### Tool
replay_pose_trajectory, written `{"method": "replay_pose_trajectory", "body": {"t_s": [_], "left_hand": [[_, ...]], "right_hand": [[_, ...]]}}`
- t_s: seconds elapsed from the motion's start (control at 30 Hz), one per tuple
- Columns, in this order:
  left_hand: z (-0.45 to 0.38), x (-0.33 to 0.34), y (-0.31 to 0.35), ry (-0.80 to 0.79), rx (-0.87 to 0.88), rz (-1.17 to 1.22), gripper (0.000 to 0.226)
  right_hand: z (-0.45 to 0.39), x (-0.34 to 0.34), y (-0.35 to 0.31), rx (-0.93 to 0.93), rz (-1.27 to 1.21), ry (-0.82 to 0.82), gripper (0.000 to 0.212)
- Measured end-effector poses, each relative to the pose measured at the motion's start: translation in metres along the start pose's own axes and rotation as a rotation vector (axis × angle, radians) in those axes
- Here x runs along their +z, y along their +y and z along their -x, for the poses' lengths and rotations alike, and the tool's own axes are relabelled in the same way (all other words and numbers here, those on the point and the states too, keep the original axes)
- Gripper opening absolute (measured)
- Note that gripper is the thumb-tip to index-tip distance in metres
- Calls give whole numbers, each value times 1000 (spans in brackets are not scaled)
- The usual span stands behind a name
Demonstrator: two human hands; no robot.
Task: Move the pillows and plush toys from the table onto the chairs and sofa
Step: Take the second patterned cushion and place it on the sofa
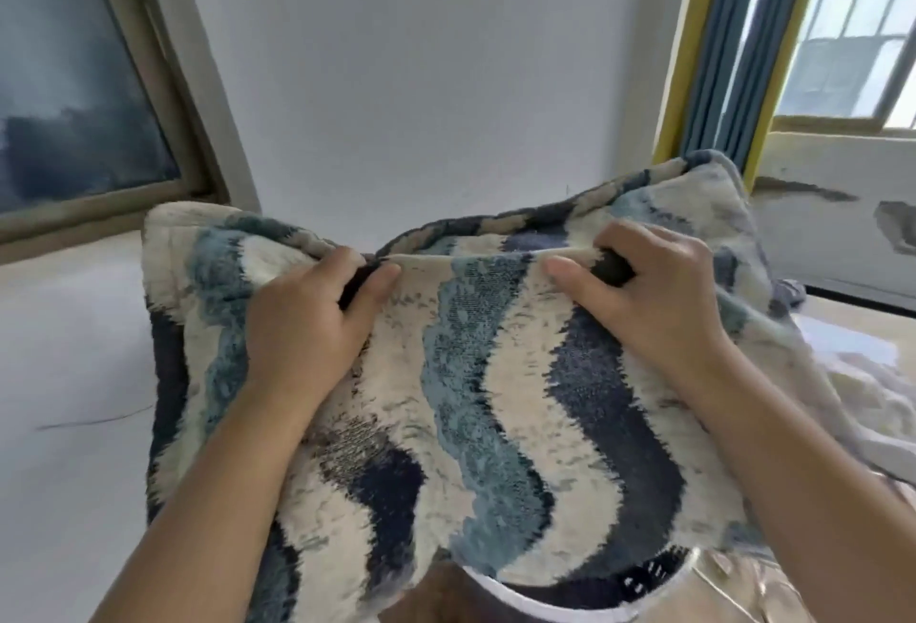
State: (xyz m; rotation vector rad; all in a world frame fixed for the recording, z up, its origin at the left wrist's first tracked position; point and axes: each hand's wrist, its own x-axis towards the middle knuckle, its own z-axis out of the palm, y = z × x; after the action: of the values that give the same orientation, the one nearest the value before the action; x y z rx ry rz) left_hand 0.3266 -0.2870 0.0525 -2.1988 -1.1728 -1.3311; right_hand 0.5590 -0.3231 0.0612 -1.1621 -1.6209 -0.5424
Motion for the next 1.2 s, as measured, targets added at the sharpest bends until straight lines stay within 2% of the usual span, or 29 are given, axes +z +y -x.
{"method": "replay_pose_trajectory", "body": {"t_s": [0.17, 0.33, 0.4, 0.5, 0.63, 0.73, 0.83, 0.9, 1.0, 1.07, 1.13, 1.17, 1.2], "left_hand": [[84, -81, -34, 111, -310, -190, 76], [188, -185, -61, 178, -573, -422, 74], [238, -228, -66, 170, -667, -545, 73], [323, -290, -63, 53, -837, -712, 74], [444, -360, -47, -119, -1137, -807, 77], [516, -400, -34, -347, -1417, -851, 63], [573, -431, -25, -480, -1687, -751, 58], [595, -452, -21, -437, -1871, -647, 49], [626, -497, -41, -333, -2021, -636, 47], [651, -530, -59, -245, -2093, -595, 55], [672, -569, -85, -154, -2290, -438, 80], [682, -588, -100, -96, -2343, -420, 83], [690, -607, -115, -43, -2346, -466, 75]], "right_hand": [[0, 62, -87, -173, -291, -172, 46], [24, 112, -219, -406, -542, -381, 49], [49, 127, -277, -483, -641, -511, 52], [108, 145, -362, -587, -696, -782, 54], [215, 161, -461, -646, -768, -1054, 57], [291, 160, -524, -620, -799, -1318, 61], [342, 153, -577, -796, -588, -1614, 84], [352, 151, -622, -886, -508, -1750, 85], [364, 163, -709, -991, -539, -1802, 60], [368, 169, -768, -1053, -567, -1818, 60], [375, 178, -826, -1089, -597, -1848, 61], [379, 184, -856, -1112, -614, -1853, 57], [381, 191, -887, -1122, -645, -1847, 53]]}}
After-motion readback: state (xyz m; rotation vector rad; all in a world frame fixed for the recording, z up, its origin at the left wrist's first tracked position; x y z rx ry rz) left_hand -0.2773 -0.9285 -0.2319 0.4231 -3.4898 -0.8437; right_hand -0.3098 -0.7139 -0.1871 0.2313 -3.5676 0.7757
